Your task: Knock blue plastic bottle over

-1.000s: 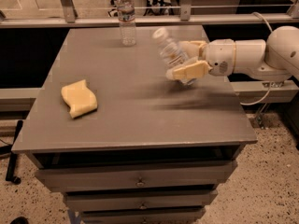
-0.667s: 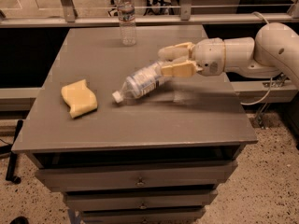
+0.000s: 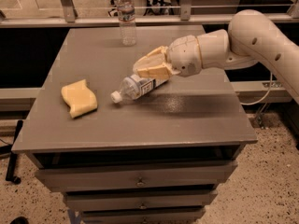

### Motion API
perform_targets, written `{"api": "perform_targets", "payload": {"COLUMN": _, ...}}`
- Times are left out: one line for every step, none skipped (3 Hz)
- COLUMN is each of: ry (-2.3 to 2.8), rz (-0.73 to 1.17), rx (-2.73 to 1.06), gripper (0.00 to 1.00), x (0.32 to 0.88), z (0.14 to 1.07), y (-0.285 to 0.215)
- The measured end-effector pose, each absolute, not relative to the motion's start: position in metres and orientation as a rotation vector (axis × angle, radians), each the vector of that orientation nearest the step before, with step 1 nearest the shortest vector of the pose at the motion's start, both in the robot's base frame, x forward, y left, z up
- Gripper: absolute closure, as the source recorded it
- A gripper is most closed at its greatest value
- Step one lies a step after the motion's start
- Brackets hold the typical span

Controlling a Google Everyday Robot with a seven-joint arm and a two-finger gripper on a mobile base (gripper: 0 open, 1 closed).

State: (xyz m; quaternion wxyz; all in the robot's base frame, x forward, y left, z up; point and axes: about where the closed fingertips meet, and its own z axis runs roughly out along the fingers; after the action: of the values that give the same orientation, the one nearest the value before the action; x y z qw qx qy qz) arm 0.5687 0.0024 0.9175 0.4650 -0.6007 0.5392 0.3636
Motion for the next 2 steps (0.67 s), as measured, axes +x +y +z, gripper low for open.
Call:
{"api": "perform_targets", "payload": {"ry": 1.323, "rz": 0.878, "rx": -1.523, "gripper": 0.77, "x": 0.566, "z": 0.916, "y": 0.007}}
{"api": "perform_targets", "payload": {"ry": 1.355, "rz": 0.825, "rx": -1.510, "gripper": 0.47, "x": 0.579, "z": 0.918, "y": -0.018}}
